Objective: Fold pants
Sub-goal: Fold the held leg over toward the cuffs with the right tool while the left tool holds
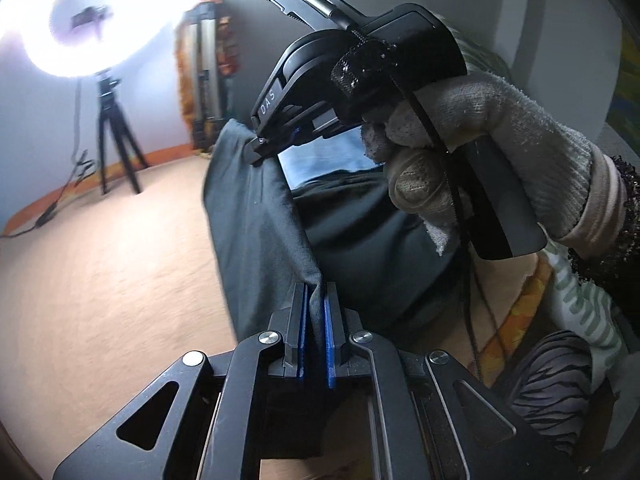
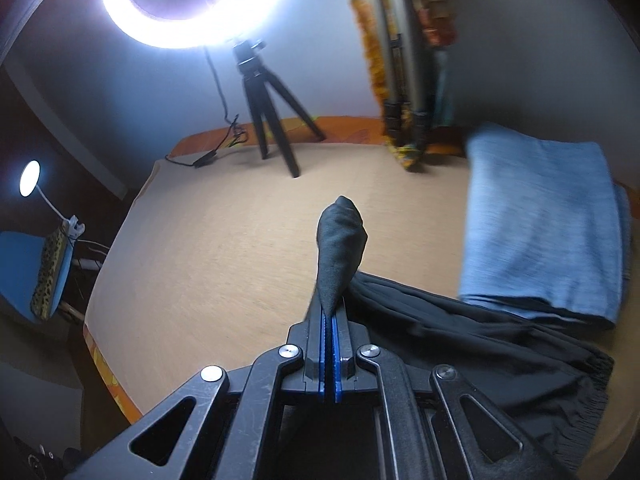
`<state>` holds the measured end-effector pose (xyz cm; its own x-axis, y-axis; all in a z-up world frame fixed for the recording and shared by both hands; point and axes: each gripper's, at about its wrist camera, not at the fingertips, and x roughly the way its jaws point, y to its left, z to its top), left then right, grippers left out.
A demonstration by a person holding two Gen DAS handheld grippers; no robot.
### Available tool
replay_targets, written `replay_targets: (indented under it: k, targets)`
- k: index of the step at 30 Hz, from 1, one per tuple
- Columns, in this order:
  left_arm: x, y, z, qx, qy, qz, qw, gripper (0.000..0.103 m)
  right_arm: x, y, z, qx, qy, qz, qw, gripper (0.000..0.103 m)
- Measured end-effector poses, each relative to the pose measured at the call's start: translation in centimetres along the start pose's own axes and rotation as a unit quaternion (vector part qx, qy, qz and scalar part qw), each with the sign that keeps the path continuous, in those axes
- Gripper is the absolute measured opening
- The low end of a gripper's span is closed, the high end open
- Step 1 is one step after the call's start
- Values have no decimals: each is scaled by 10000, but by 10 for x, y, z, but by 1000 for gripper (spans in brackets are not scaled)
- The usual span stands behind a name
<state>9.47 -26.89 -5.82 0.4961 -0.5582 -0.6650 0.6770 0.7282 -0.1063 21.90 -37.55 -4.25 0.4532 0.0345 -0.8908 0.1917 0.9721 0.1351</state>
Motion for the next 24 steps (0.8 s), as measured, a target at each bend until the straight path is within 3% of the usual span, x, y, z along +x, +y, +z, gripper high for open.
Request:
replay_targets:
  k: [14, 24]
  targets:
    - [42, -92, 31, 518, 234, -867, 9946, 5, -67, -94, -32, 430, -362, -158, 9983, 0]
    - [82, -134, 37, 504, 457, -1314, 9890, 5, -82, -140, -50, 418, -376, -245, 9981, 0]
